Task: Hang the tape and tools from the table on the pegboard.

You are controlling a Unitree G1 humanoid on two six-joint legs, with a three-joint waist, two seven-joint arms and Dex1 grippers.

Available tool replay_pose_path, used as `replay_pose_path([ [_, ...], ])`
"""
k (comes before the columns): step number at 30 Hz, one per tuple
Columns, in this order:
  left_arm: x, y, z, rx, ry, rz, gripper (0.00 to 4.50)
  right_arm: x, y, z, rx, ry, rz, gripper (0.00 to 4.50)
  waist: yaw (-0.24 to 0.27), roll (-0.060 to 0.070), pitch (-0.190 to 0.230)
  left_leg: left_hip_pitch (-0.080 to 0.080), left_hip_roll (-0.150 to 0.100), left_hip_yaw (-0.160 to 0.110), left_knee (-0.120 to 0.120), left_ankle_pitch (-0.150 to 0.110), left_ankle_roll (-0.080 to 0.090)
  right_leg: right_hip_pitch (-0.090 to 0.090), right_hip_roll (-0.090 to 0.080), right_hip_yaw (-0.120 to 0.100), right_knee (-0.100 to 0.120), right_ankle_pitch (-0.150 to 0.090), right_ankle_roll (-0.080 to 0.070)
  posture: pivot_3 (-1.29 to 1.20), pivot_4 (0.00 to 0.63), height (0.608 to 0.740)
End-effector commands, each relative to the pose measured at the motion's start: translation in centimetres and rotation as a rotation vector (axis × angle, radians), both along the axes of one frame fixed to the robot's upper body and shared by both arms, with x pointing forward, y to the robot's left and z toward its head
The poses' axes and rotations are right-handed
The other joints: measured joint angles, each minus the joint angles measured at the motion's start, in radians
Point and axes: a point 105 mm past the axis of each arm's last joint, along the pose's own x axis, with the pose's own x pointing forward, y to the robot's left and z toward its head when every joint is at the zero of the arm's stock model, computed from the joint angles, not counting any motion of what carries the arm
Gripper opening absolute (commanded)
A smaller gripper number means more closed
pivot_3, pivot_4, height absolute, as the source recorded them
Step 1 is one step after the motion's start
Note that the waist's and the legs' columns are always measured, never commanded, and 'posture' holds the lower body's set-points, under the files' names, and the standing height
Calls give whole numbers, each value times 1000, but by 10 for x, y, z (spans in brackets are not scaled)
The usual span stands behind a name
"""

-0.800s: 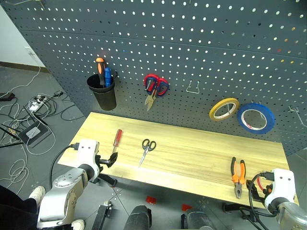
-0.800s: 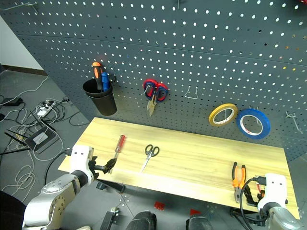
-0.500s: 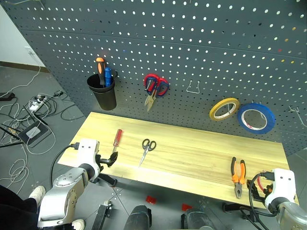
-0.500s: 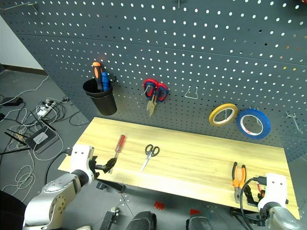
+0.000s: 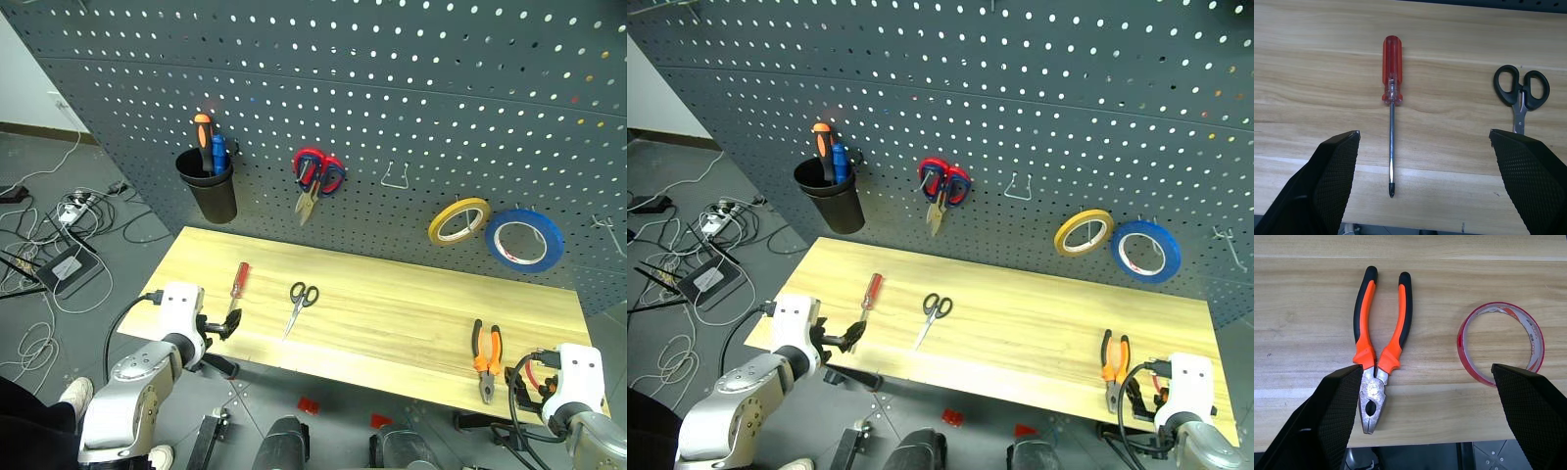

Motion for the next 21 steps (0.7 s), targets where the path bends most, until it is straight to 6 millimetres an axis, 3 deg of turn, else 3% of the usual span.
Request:
replay_pose_path([
  [1,3,-3,12,14,-44,-12,4475,2,-4,7,-29,-26,1,4500,0,0,1,0,0,0,0,0,0,0,0,0,0,0,0,-35,205,740],
  [8,4,-4,11,16,-41,-17,4475,5,-4,9,-38,-29,11,4500,0,0,8,0,0,0,0,0,0,0,0,0,0,0,0,-34,212,740],
  [12,14,-16,18,14,-80,-97,4475,12,-6,10,-44,-37,20,4500,0,-1,14,0,0,0,0,0,0,0,0,0,0,0,0,-41,224,740],
  [14,23,-32,24,-9,-112,-174,4475,20,-9,13,-44,-47,24,4500,0,-1,20,0,0,1,1,0,0,0,0,0,0,0,0,-43,231,740],
  [21,39,-123,44,-185,-172,-603,4475,43,-16,23,-38,-69,30,4500,0,-2,47,-2,-2,6,3,0,0,0,3,0,1,0,0,-64,286,740],
])
